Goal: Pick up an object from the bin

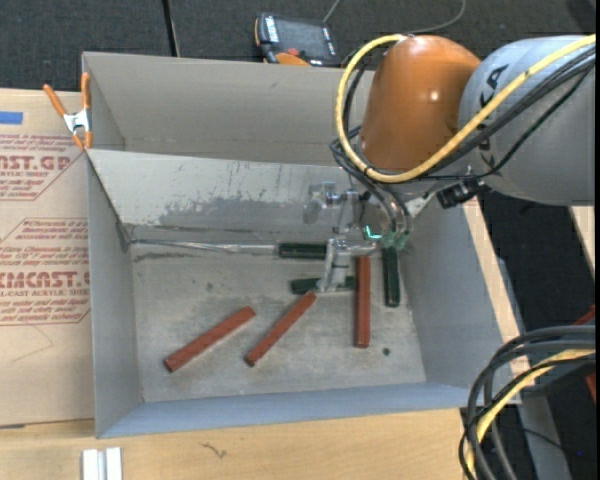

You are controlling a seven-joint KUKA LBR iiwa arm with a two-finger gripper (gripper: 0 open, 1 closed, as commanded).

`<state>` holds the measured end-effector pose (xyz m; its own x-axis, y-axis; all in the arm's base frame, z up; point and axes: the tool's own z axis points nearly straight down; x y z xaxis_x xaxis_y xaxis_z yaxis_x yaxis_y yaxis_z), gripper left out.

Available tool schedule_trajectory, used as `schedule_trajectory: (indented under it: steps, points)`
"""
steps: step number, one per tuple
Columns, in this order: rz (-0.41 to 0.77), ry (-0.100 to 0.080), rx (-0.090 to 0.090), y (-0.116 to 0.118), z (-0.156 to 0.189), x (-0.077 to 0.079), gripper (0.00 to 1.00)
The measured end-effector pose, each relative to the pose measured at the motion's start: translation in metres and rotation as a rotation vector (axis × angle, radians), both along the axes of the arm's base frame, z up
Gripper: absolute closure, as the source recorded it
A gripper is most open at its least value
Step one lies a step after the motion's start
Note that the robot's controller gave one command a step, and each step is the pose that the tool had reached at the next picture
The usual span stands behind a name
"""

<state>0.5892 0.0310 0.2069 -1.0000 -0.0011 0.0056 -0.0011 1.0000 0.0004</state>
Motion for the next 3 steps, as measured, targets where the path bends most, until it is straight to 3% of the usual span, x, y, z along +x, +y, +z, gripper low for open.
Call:
schedule_trajectory:
  steps: [1, 2, 3]
  points:
    - [0.116, 0.002, 0.0, 0.02, -0.141, -0.062, 0.0]
    - [0.115, -0.005, 0.001, 0.02, -0.137, -0.059, 1.0]
    - [0.132, -0.014, 0.002, 0.066, 0.001, -0.079, 1.0]
